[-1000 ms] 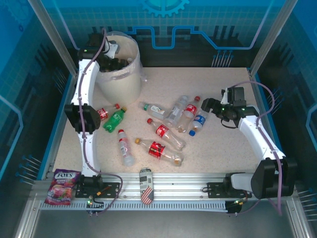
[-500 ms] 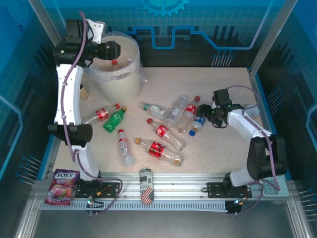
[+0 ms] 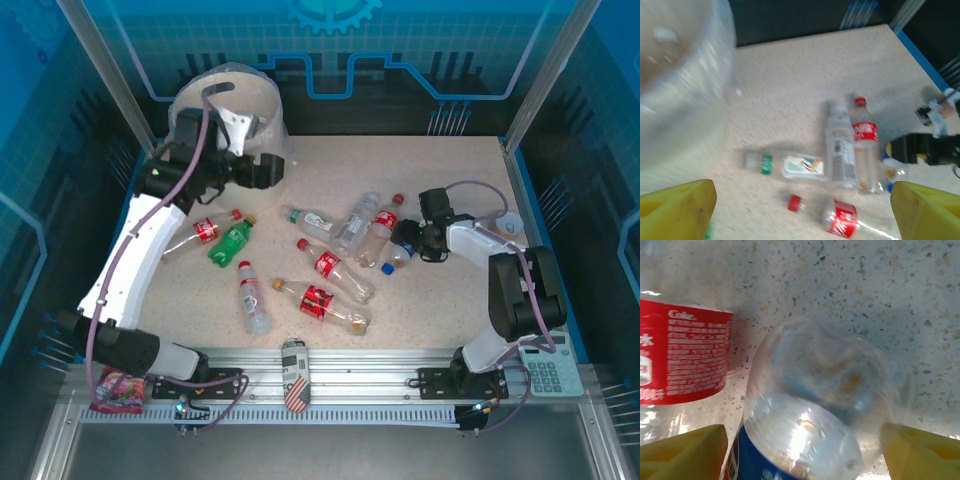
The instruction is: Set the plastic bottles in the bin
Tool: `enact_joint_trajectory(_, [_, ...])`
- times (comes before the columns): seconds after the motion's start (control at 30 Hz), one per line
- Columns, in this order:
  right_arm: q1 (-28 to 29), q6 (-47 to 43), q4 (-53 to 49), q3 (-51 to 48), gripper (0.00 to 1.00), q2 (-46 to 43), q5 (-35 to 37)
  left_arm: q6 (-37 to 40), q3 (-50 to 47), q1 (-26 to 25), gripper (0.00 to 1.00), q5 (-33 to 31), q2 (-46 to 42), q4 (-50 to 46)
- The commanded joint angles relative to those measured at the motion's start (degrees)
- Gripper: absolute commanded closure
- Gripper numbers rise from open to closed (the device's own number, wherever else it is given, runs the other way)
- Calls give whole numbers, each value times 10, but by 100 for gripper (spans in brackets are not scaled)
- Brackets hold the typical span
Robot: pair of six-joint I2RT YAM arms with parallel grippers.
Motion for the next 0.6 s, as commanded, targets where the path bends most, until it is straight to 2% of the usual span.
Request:
enact_joint_trajectory(0.0, [10,13,31,3,20,26,-7,-102,-89,-33,9,33,-10,99])
enact_joint_trajectory(0.27, [9,6,32,5,30,40,5,-239,-246,-123,9,44,4,235])
enact_joint_trajectory(0.43, [9,-5,24,-1,37,9,12,-259,-254,-148,9,45,41,254])
enact_joint_trajectory(0.57, [-2,-13,13,-3,38,-23,-4,-282,-248,-150,8,86,66,300])
